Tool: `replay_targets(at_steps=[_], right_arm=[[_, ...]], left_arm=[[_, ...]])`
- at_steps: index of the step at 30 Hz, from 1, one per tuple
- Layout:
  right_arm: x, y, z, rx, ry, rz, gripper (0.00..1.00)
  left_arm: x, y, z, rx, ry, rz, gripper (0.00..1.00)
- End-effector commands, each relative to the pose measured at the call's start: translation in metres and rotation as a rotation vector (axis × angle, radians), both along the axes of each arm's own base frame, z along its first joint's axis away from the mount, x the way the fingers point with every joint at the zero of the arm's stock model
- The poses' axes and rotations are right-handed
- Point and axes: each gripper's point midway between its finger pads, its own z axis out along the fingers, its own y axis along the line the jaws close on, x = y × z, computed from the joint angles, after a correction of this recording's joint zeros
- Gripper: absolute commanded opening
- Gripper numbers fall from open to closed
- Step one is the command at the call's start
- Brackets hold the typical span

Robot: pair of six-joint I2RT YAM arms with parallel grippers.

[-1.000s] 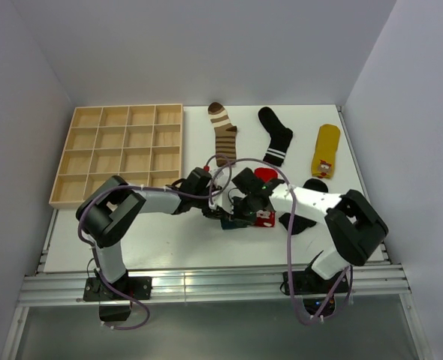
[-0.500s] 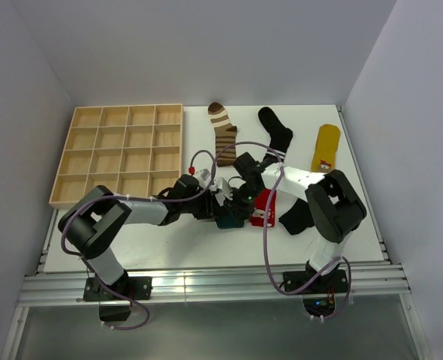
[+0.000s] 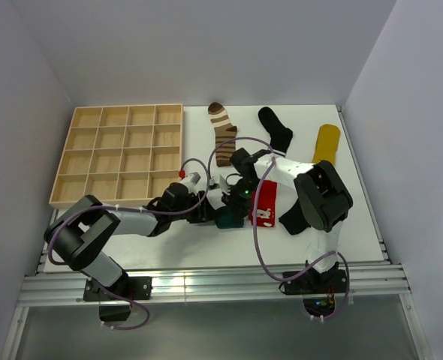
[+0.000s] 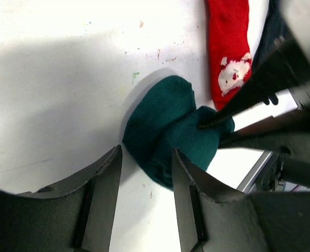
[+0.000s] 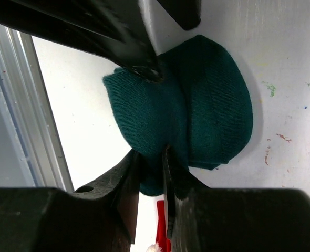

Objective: Roll the socks
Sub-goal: Roll the sock at the center of the board.

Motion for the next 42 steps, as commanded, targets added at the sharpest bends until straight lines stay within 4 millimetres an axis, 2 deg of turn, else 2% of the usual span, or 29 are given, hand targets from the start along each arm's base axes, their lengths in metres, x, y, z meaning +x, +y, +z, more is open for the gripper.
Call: replay_targets(at_steps=[1,3,5,9,11,15,21,23,29,32,35,39,42], right_arm=[[-0.003,-0.021,-0.017,-0.121,0.043,0.003,0.20],[-0.002,-0.020,-0.020,-0.135,0.059,-0.002,0.21],[-0.003,-0.020,-0.020,-0.144,0.078,-0.003,0.21],[0.001,-0.017,-0.025,-0.160,0.102,-0.014,0.21],[0.001,-0.017,-0.025,-0.172,0.119,-0.021,0.21],[0.004,-0.013,-0.029,-0.186,0.158,-0.044,0.21],[0.004,-0.010,-0.032,-0.201,0.209,-0.058,0.21],[0.004,-0.009,-0.033,-0.208,0.218,-0.068,0.21],[0.011,-0.009,-0.033,-0.207,0.250,-0.104,0.21],[0.014,-0.011,-0.037,-0.216,0.264,-0.119,0.20],[0.017,-0.011,-0.039,-0.216,0.260,-0.137,0.21],[0.020,-0.009,-0.038,-0.210,0.245,-0.160,0.23],[0.019,-0.006,-0.034,-0.189,0.247,-0.168,0.26]], left_arm=[[0.000,0.002,0.020,-0.050,-0.105,-0.014,0.50],[-0.001,0.002,0.031,-0.079,-0.141,-0.016,0.50],[-0.006,0.005,0.030,-0.087,-0.146,-0.029,0.52],[-0.012,0.004,0.047,-0.151,-0.194,-0.048,0.54],[-0.014,0.003,0.048,-0.155,-0.202,-0.061,0.55],[-0.010,-0.010,0.056,-0.170,-0.228,-0.096,0.56],[-0.008,-0.029,0.042,-0.135,-0.218,-0.143,0.55],[-0.009,-0.031,0.034,-0.120,-0.204,-0.151,0.55],[-0.010,-0.036,0.024,-0.102,-0.184,-0.156,0.55],[-0.009,-0.038,0.015,-0.063,-0.151,-0.150,0.50],[-0.007,-0.037,0.008,-0.030,-0.108,-0.133,0.42],[-0.009,-0.036,-0.004,0.014,-0.043,-0.125,0.18],[-0.013,-0.031,-0.014,0.051,0.007,-0.116,0.05]])
